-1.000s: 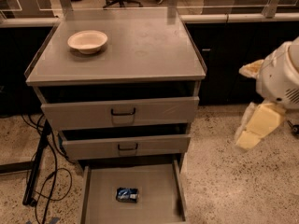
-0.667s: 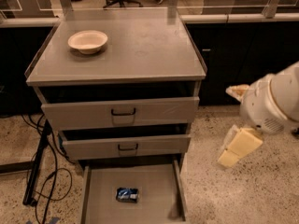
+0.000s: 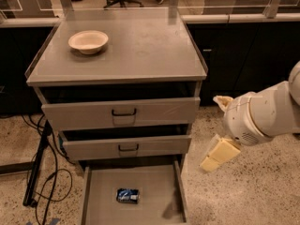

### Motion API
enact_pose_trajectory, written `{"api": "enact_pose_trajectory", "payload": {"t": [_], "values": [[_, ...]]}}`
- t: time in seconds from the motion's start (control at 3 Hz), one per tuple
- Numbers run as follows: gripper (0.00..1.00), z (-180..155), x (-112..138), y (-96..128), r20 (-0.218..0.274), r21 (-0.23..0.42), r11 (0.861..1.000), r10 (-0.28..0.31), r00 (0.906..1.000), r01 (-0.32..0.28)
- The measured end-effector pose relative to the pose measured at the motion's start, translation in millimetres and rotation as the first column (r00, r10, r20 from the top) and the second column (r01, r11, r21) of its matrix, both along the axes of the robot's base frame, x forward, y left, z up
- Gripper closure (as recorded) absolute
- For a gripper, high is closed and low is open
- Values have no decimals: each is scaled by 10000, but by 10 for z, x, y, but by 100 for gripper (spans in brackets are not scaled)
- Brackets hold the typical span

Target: Pick pepsi can from bottom drawer and place on counter

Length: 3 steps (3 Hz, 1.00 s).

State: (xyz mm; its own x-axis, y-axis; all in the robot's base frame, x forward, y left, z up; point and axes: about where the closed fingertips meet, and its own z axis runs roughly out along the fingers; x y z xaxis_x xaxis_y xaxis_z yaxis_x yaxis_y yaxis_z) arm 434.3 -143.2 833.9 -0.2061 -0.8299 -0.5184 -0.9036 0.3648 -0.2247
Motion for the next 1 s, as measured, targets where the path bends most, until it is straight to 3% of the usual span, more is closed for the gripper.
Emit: {"api": "enact_pose_trajectory", "payload": {"t": [0.33, 1.0], "values": [[0, -323, 21, 133, -18, 160, 9994, 291, 9996, -291], [0, -1307, 136, 397, 411, 632, 9948, 778, 9961, -803]]}}
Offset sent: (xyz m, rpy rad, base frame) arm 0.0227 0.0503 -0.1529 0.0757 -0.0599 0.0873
